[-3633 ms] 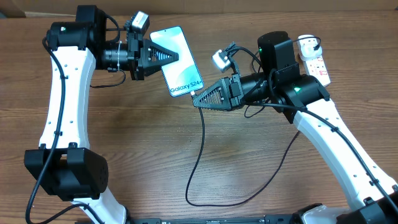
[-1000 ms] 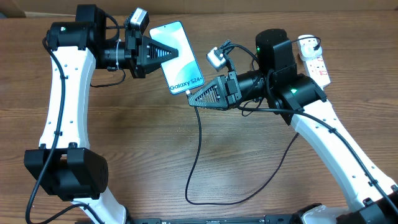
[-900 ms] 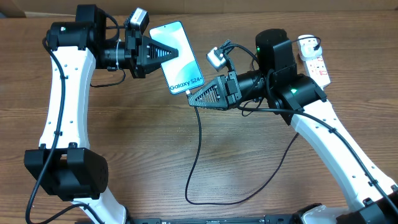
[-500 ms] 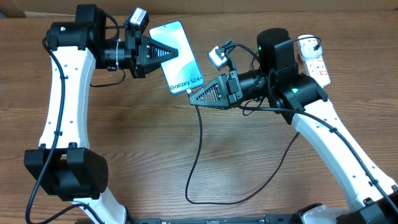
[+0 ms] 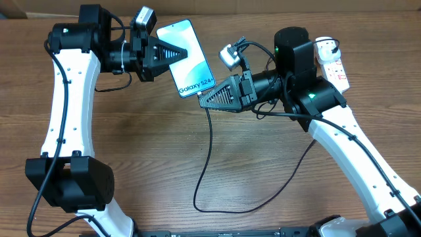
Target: Plug charger to phone and switch on socket
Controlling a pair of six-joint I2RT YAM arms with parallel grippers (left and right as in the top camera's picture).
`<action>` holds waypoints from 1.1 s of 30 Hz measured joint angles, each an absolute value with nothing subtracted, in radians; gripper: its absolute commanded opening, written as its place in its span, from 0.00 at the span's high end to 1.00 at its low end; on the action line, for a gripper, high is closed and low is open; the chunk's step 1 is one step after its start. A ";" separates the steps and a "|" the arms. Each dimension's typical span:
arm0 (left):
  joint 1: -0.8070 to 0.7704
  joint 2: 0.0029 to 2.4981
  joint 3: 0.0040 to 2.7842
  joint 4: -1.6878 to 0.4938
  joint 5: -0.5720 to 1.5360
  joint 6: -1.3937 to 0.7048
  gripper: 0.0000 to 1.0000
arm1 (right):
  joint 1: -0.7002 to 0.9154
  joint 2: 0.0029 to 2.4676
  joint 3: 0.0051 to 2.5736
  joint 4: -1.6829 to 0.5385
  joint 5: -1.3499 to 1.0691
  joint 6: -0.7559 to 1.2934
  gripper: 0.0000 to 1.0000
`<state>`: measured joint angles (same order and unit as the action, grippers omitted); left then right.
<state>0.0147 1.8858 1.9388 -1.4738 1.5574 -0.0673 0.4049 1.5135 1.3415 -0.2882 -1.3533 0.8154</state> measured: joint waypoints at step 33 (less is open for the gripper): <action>0.022 1.886 1.939 -1.470 1.563 -0.067 0.96 | 0.406 1.535 1.340 -0.182 -1.365 0.959 0.96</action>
<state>0.0223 1.8858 1.9388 -1.4700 1.5627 -0.0673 0.4065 1.5349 1.3403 -0.1822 -1.3655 0.9588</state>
